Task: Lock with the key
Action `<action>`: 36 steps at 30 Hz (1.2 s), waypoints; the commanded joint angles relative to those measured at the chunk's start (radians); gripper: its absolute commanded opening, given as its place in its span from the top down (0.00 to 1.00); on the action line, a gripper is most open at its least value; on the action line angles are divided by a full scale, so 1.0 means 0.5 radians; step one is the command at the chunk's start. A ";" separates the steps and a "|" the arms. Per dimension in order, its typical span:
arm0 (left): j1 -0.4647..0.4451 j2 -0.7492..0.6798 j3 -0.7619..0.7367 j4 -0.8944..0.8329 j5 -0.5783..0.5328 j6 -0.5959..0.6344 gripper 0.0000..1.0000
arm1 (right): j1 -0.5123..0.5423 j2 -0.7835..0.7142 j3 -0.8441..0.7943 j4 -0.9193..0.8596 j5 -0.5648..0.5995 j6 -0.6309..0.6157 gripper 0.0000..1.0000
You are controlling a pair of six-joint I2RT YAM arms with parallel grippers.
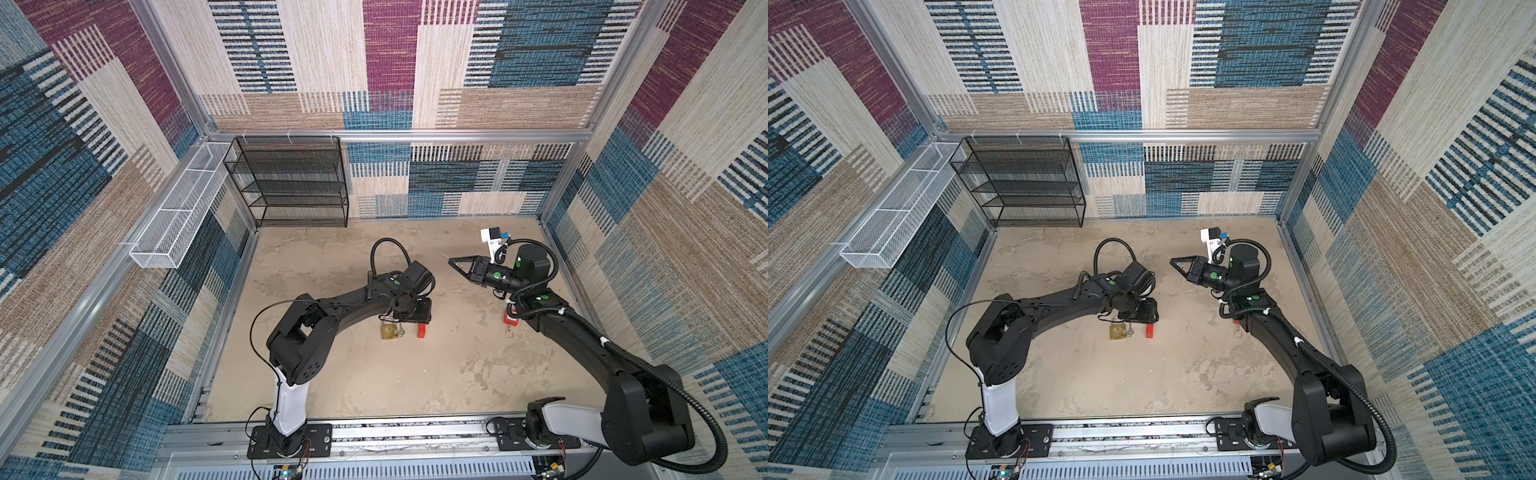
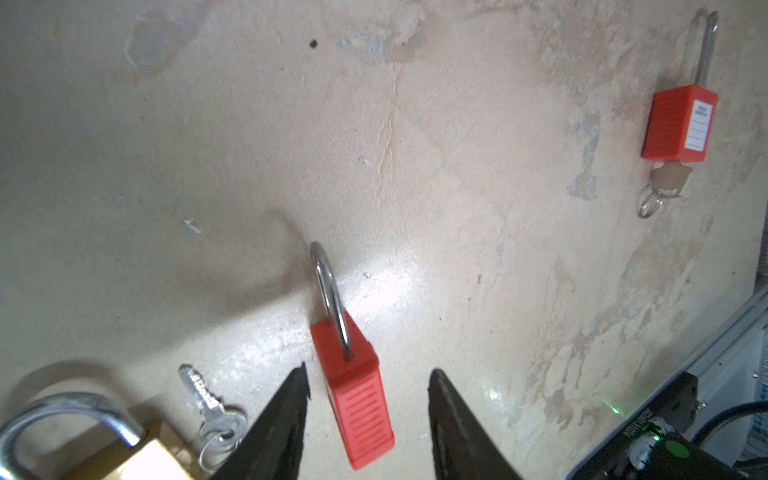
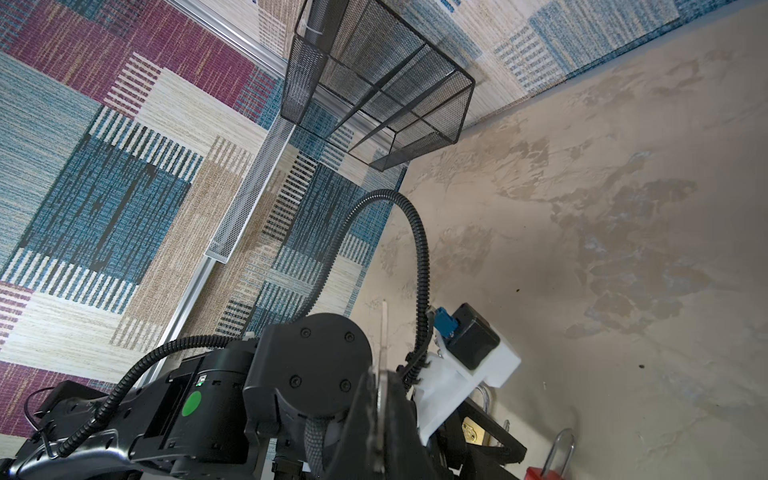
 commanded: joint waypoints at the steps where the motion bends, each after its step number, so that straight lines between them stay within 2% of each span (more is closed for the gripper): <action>1: -0.010 0.025 0.013 -0.074 -0.075 -0.024 0.49 | -0.005 -0.003 -0.005 0.039 -0.029 -0.025 1.00; 6: -0.020 0.064 0.010 -0.066 -0.031 -0.042 0.52 | -0.016 0.015 -0.009 0.049 -0.045 -0.027 1.00; 16: -0.006 0.037 -0.104 0.156 0.113 -0.136 0.73 | -0.046 -0.006 -0.031 0.043 -0.057 -0.037 1.00; 21: 0.021 -0.021 -0.235 0.379 0.236 -0.239 0.78 | -0.054 -0.006 -0.036 0.037 -0.063 -0.040 1.00; 31: 0.098 -0.131 -0.555 0.745 0.269 -0.438 0.77 | -0.056 0.007 -0.001 0.025 -0.064 -0.034 1.00; 36: 0.121 -0.155 -0.610 0.770 0.275 -0.463 0.68 | -0.056 0.011 0.013 0.015 -0.063 -0.035 1.00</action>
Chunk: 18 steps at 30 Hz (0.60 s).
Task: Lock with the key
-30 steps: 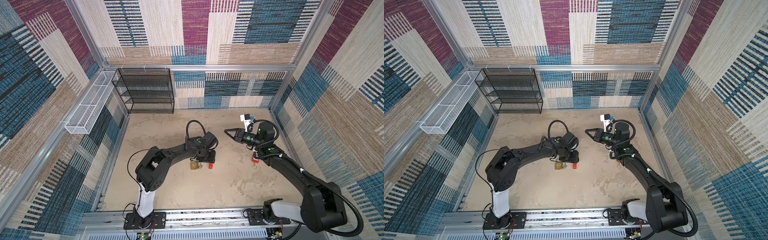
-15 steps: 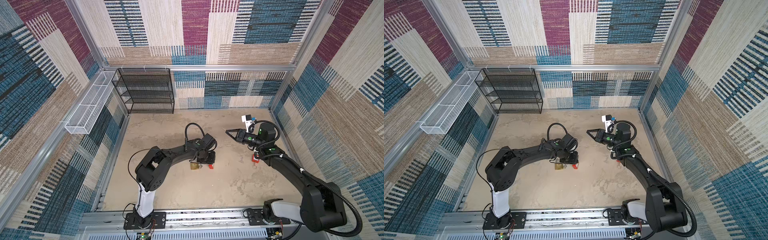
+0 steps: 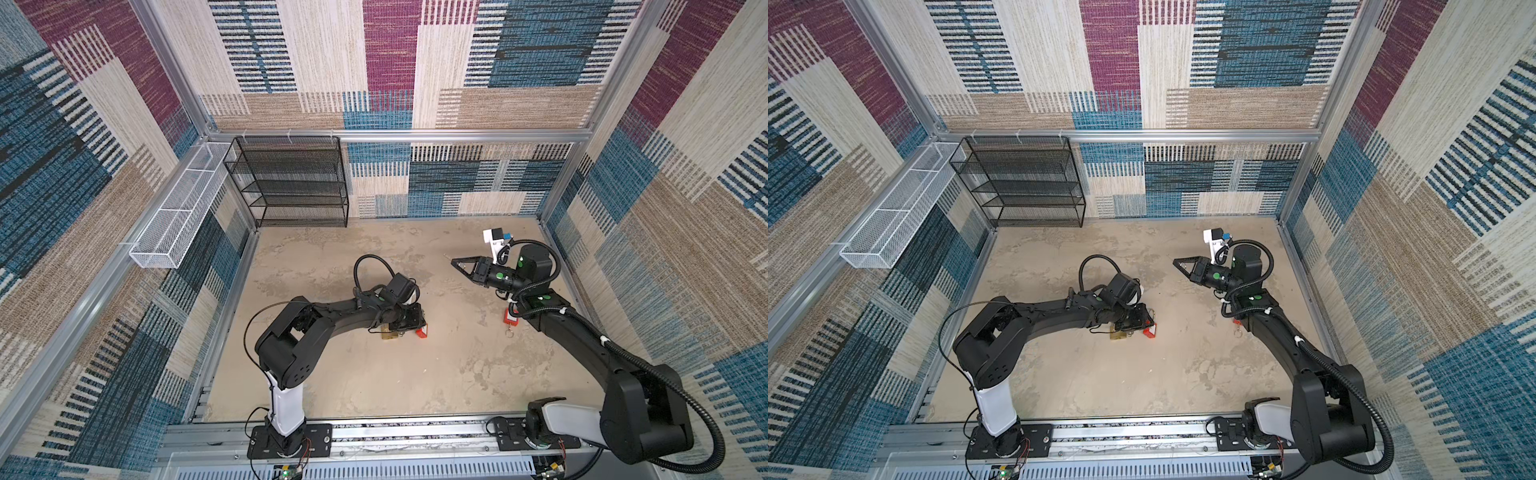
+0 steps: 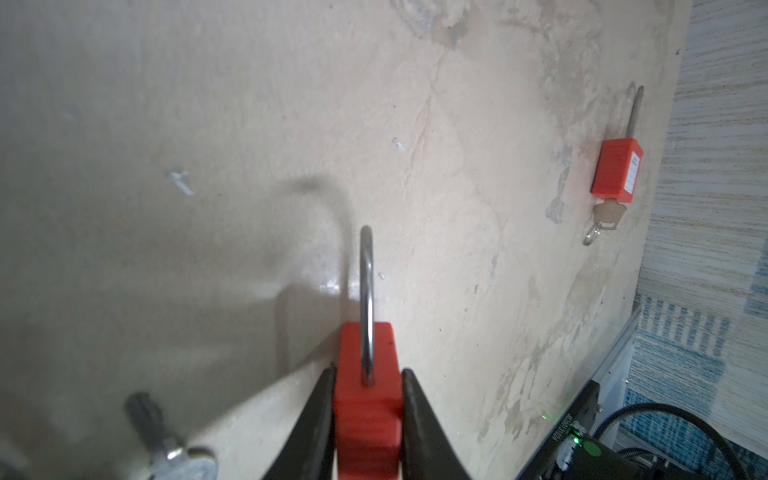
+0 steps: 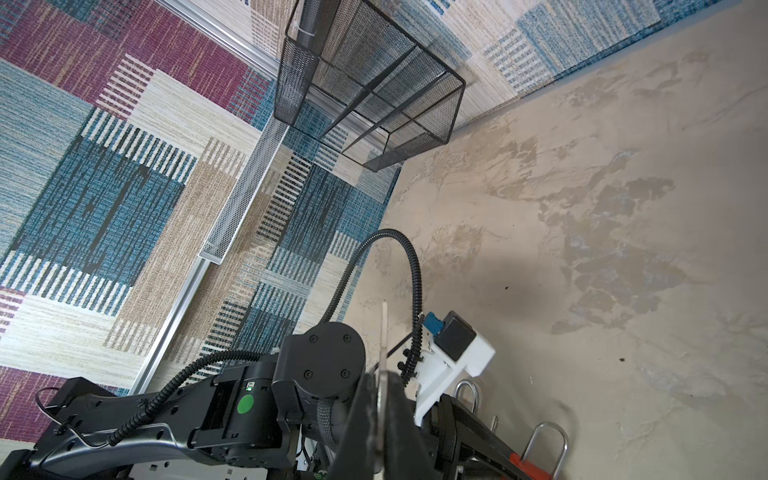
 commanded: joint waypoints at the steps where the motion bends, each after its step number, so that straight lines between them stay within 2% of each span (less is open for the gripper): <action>1: 0.007 -0.012 0.019 -0.009 -0.027 -0.056 0.66 | 0.000 -0.001 0.019 0.022 -0.023 -0.007 1.00; 9: 0.007 -0.060 0.101 -0.235 -0.136 0.048 0.55 | 0.000 -0.014 0.021 -0.031 0.014 -0.043 1.00; 14: 0.007 -0.082 0.127 -0.293 -0.191 0.080 0.52 | -0.002 -0.040 0.018 -0.075 0.049 -0.074 1.00; 18: -0.020 -0.018 0.324 -0.486 -0.269 0.283 0.50 | -0.002 -0.056 0.043 -0.187 0.093 -0.150 1.00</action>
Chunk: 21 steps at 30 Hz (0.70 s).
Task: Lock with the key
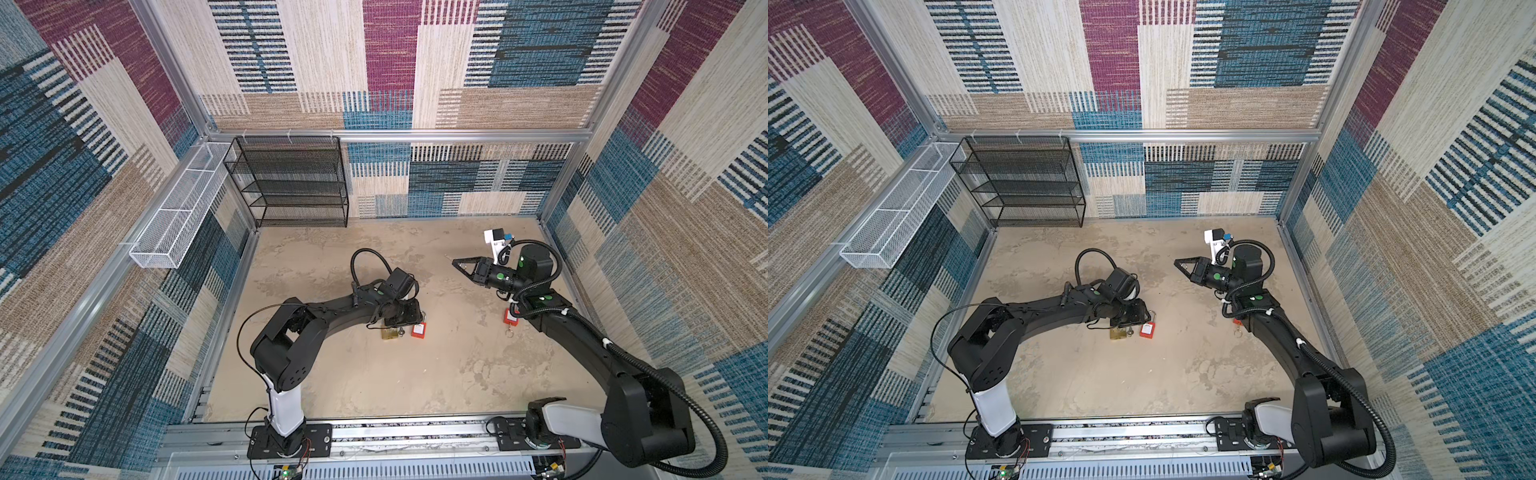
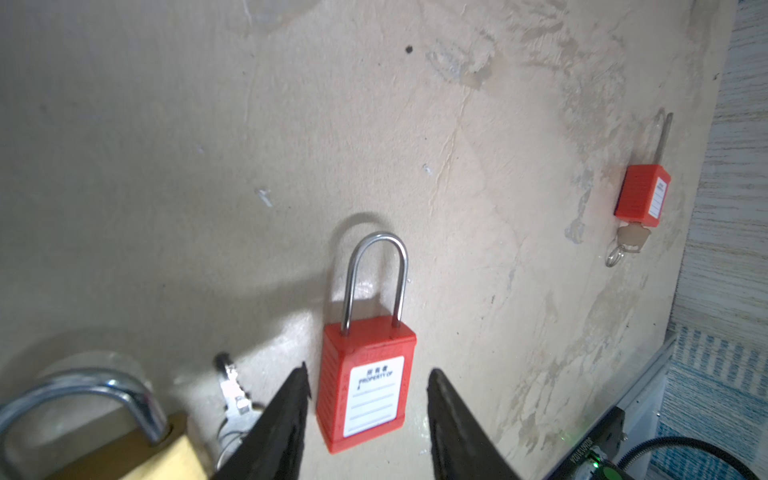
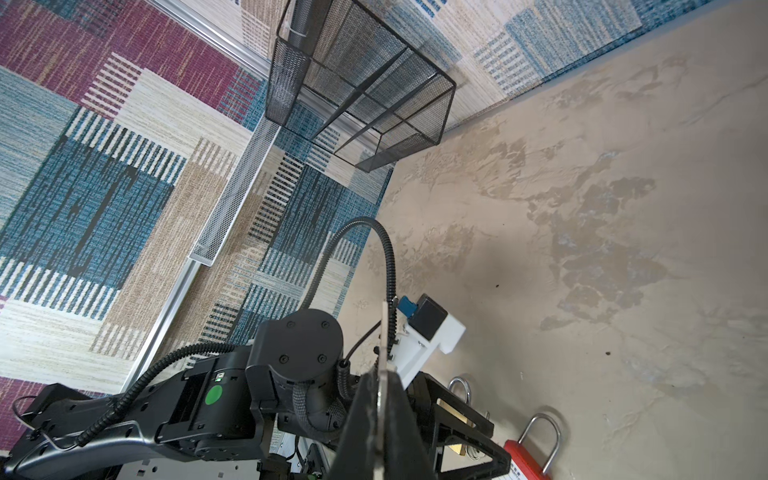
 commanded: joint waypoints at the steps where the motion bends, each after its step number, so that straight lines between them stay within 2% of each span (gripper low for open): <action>1: -0.044 0.071 0.202 -0.259 -0.173 0.255 0.50 | 0.004 -0.028 0.028 -0.072 0.055 -0.088 1.00; 4: -0.088 0.225 0.480 -0.529 -0.288 0.412 0.47 | 0.003 -0.053 0.035 -0.110 0.093 -0.126 1.00; 10: -0.147 0.467 0.850 -0.876 -0.510 0.540 0.45 | -0.021 -0.066 0.010 -0.136 0.094 -0.157 1.00; 15: -0.184 0.583 1.002 -0.956 -0.631 0.627 0.43 | -0.045 -0.056 0.008 -0.165 0.080 -0.196 1.00; 21: -0.187 0.653 1.039 -0.962 -0.602 0.642 0.42 | -0.076 -0.047 0.004 -0.176 0.063 -0.222 1.00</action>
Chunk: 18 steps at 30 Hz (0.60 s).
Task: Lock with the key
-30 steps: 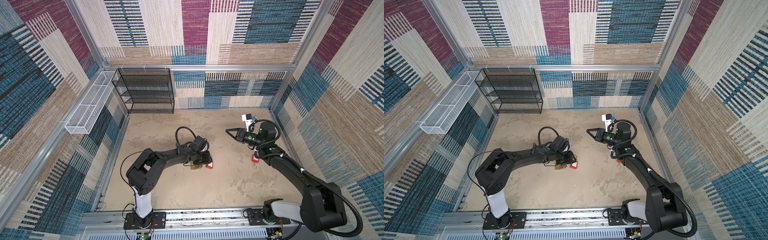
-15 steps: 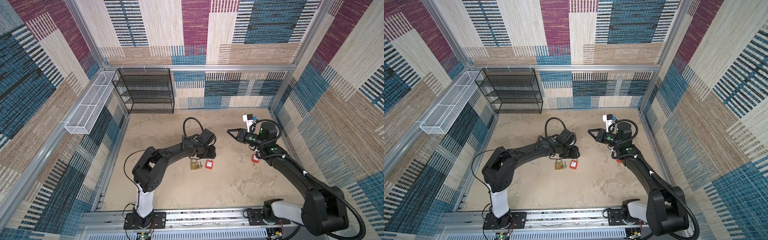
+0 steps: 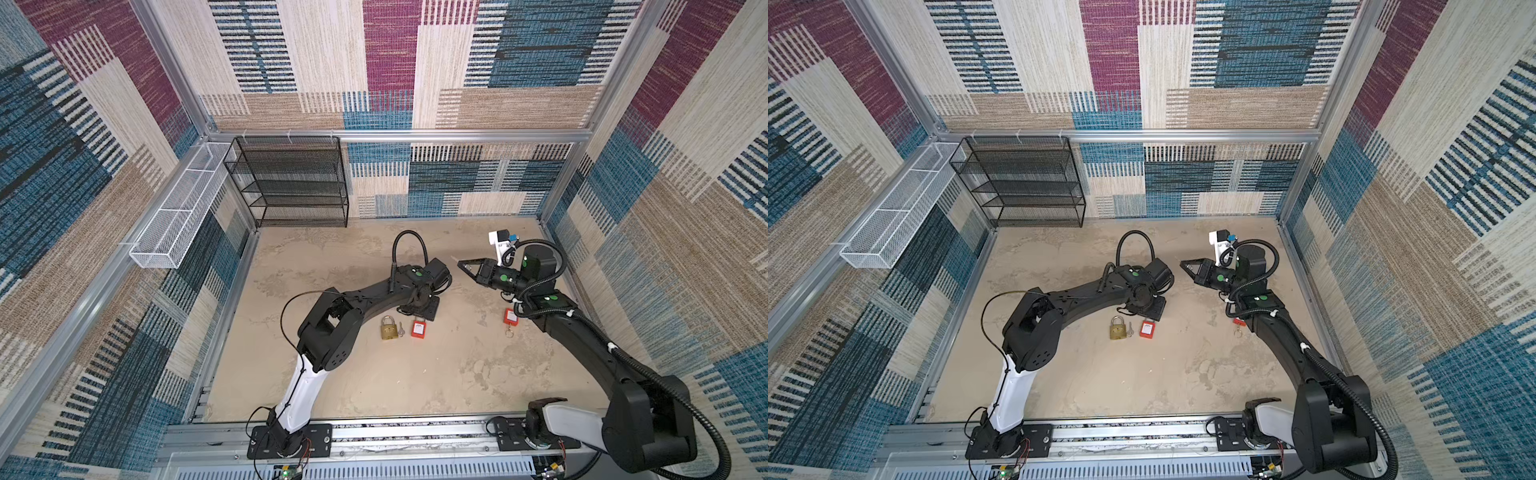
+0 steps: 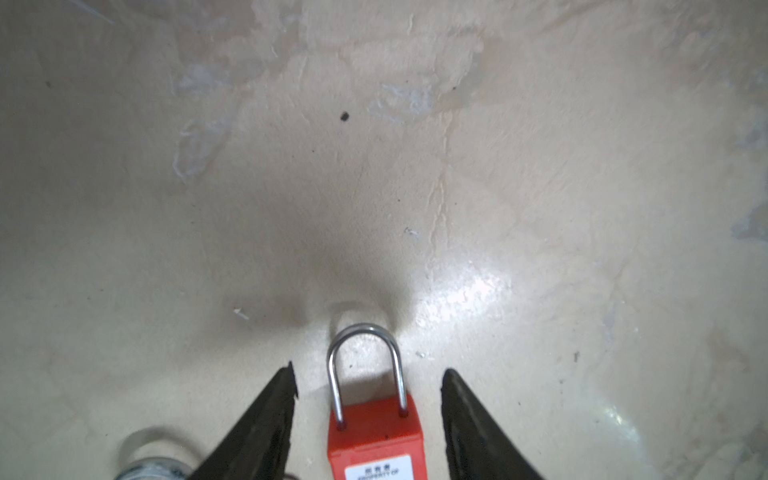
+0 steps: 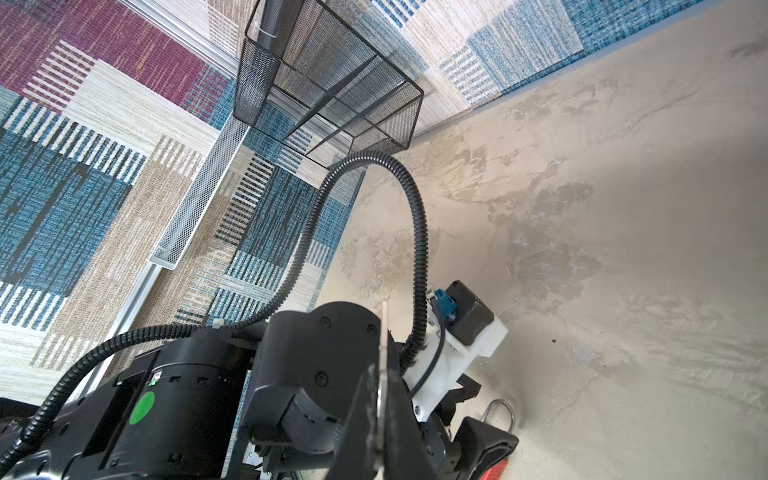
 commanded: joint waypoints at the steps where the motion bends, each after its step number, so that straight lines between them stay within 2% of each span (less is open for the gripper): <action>1: 0.001 0.025 0.017 -0.068 -0.034 0.066 0.42 | -0.013 -0.003 -0.010 0.025 -0.013 -0.045 1.00; 18: 0.024 0.060 0.003 -0.131 -0.099 0.031 0.39 | -0.047 -0.004 -0.030 0.005 -0.055 -0.082 1.00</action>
